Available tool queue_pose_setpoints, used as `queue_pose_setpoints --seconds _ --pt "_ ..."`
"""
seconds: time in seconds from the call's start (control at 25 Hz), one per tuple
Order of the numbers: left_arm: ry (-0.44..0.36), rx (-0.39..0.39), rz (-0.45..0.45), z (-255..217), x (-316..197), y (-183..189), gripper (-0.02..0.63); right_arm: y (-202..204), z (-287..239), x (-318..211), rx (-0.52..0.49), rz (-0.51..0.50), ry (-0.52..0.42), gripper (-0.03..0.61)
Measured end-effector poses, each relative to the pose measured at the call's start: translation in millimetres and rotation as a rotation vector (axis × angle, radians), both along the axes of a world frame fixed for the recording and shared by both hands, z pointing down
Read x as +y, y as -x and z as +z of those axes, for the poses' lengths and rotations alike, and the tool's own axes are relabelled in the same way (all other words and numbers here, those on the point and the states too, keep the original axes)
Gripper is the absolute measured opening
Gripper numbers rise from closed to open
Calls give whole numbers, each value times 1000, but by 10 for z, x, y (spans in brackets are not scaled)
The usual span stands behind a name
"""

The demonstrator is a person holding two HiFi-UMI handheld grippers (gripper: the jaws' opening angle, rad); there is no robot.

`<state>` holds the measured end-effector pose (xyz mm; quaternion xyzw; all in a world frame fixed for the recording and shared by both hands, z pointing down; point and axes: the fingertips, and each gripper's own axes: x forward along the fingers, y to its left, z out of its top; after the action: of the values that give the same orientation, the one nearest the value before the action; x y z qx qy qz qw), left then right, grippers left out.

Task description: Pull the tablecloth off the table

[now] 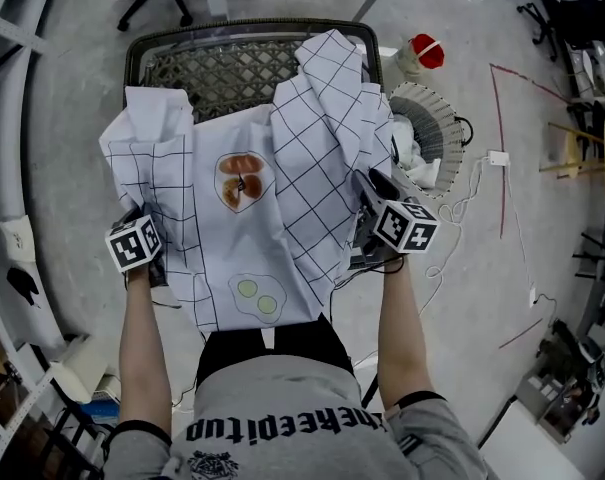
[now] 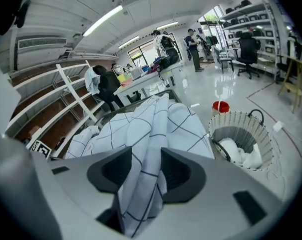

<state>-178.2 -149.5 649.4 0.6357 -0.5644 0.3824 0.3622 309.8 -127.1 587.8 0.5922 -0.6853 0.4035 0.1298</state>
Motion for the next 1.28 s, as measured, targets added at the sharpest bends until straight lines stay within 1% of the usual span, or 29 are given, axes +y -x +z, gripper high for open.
queue_pose_setpoints --seconds 0.24,0.4,0.48,0.52,0.56,0.6,0.64,0.8,1.04,1.28 --pt "4 27 -12 10 -2 -7 25 -24 259 -15 -36 -16 66 233" --pt "10 73 -32 15 -8 -9 25 -4 418 -33 -70 -19 120 236" --pt "18 83 -29 31 -2 -8 25 61 457 -52 -82 -30 141 178" --pt "24 79 -23 37 0 -8 25 94 454 -61 -81 -36 145 136" --pt "29 72 -17 40 0 -8 25 119 440 -68 -71 -42 145 73" --pt "36 65 -15 41 -3 -8 25 135 417 -72 -53 -47 143 25" --pt "42 60 -21 38 -5 -8 25 144 388 -74 -32 -51 138 15" --pt "48 68 -76 -18 -2 10 18 147 216 -62 8 -48 100 12" --pt "1 86 -117 -154 -33 116 17 72 -132 -46 44 -22 18 12" --pt "-102 80 -131 -490 -537 228 17 -281 -494 -349 96 44 -61 12"
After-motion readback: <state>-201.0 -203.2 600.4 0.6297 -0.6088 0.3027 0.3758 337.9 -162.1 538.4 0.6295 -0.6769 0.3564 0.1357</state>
